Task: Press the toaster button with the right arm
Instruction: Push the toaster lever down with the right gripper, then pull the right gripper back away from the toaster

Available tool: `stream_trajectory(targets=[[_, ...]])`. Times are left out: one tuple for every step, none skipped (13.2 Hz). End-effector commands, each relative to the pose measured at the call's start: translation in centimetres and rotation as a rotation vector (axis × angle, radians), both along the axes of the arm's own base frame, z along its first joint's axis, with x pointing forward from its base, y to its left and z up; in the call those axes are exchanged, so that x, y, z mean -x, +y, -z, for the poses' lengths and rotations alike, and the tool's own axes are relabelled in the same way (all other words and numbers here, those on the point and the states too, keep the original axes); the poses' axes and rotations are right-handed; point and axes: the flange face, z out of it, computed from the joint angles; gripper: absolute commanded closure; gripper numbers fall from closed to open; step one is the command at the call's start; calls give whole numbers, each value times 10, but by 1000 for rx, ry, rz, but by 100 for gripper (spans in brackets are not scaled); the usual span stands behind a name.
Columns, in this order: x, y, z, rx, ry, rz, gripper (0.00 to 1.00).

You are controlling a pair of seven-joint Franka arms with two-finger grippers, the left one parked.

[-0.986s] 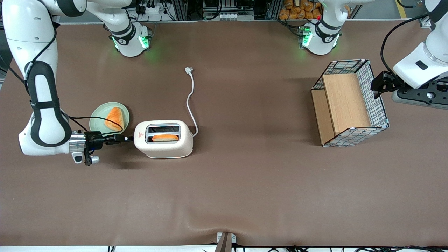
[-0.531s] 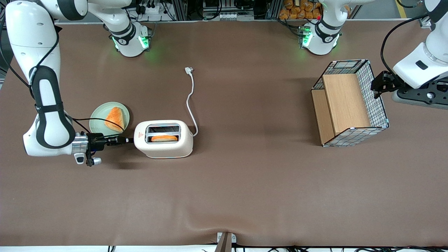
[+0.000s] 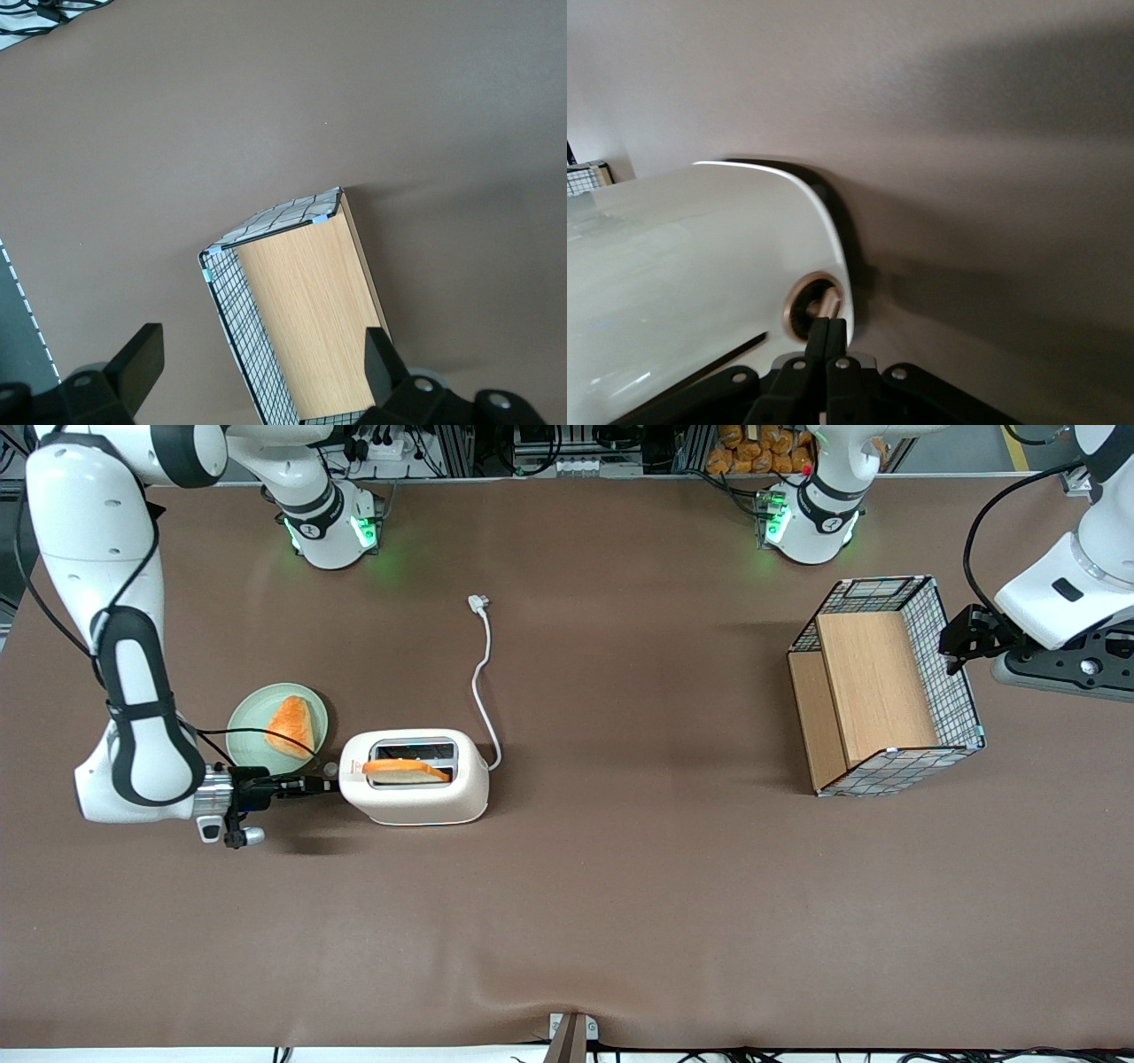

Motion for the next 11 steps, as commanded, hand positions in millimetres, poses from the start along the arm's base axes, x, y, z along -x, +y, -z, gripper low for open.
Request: stream_trajectory(targets=[[-4,0,1,-5,-24,-7,100],[-6,-3,-2,-5,-28,-3,100],[-12,-9,-11,-1,-41,3,100],[-14,-17,-18,5,-44,-4,100],[-20,-23,-29,20,-55,-24,100],[-26,-30,-42,38,-62,-54,100],[-32,-41,-57,57,-74,-79,100],[-38,-52,-73,73,-86,-103,100],[-45,-60,-91,95,-103,-128,100],[-51,-65,-111,127,-108,-151,100],[-56,-68,-137,172,-95,-148,100]])
